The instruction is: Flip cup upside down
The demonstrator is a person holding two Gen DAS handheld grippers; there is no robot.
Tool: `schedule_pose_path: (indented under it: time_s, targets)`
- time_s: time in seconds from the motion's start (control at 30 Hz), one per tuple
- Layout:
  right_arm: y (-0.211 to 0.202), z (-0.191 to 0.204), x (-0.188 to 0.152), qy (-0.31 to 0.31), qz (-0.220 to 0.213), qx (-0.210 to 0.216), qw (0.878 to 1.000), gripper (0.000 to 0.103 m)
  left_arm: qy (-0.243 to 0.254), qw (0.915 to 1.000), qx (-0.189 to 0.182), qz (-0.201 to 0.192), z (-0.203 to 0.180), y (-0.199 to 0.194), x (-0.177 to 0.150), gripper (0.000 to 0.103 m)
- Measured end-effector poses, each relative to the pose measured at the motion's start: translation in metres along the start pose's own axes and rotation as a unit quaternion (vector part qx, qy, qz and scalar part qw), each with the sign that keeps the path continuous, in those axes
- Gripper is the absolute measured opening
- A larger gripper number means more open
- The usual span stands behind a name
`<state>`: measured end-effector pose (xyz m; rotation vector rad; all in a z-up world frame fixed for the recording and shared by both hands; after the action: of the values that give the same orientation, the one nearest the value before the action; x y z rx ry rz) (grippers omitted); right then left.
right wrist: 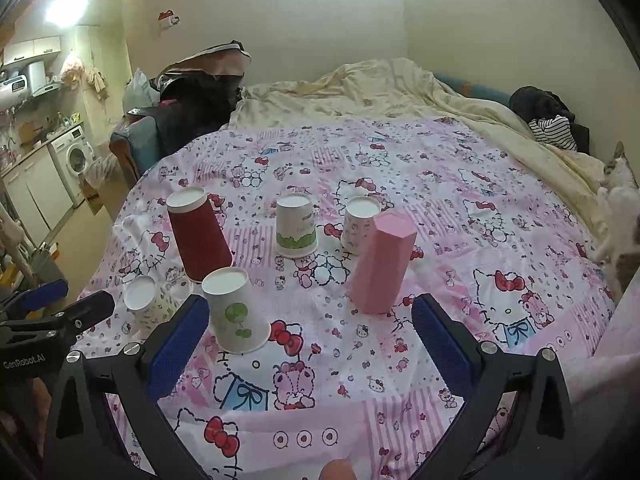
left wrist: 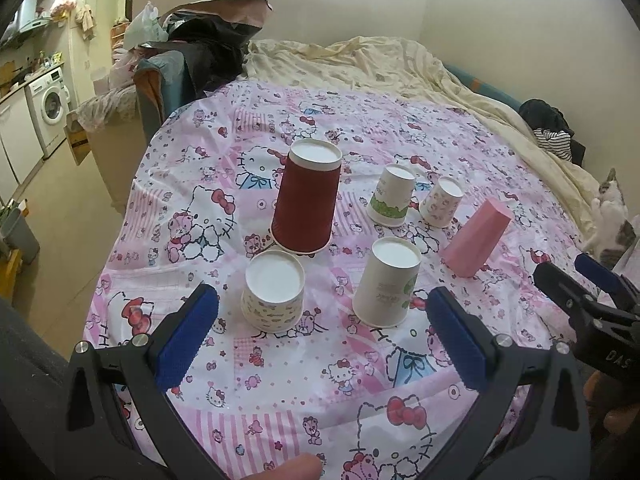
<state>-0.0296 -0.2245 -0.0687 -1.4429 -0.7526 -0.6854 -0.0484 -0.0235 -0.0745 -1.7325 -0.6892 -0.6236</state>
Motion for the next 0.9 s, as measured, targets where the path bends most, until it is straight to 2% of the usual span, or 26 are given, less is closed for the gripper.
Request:
schedule_pose_path:
  time_s: [0.9]
  targets:
    - [0.0021,0.0014,-0.0042,-0.011,0.002,-0.001,1.0,0.103,0.014,0.9999,-0.002,-0.007,-0.0044,-0.0063,0.0033,0.103]
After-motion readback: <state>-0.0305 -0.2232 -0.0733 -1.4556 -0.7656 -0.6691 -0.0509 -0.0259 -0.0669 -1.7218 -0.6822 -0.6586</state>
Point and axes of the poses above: each gripper's, at about its wrist camera, not at the fingertips, and y roughly the way its jaws point, z to its left, x to its top, the point moved 9 cm from there along y, roughly the way its jaws point, and after that the axes turned 10 degrees about -x, right-handed, at the moved point
